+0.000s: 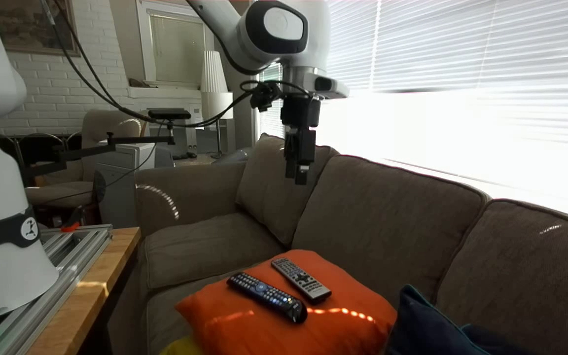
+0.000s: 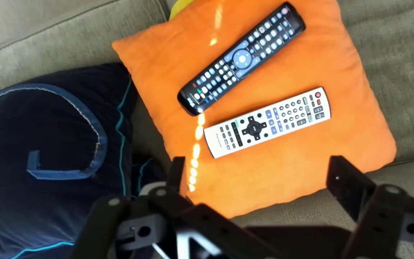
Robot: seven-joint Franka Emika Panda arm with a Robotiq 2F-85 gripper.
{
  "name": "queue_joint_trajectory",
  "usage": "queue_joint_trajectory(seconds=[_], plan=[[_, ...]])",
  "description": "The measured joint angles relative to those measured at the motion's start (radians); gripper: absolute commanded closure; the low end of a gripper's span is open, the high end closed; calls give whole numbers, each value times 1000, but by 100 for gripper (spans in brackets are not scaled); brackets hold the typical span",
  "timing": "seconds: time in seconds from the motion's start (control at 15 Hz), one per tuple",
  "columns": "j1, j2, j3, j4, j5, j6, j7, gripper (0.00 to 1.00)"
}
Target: Pick up the remote behind the black cushion and place it on the orange cushion
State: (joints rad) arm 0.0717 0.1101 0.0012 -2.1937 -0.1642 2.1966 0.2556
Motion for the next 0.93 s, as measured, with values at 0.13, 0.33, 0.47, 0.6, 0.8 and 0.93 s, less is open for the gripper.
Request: queue_joint_trajectory(seconds=[0.13, 0.33, 0.47, 0.6, 0.8, 0.93], plan=[[-26, -33, -6, -3, 30, -45, -58, 0], [-52, -73, -9, -23, 96, -55, -178, 0], [-59, -101, -10, -48, 140, -54, -253, 0], [-60, -130, -10, -77, 172, -54, -309, 0], [-60, -170, -10, -121, 185, -43, -351, 0], [-60, -189, -10, -142, 187, -32, -358, 0]])
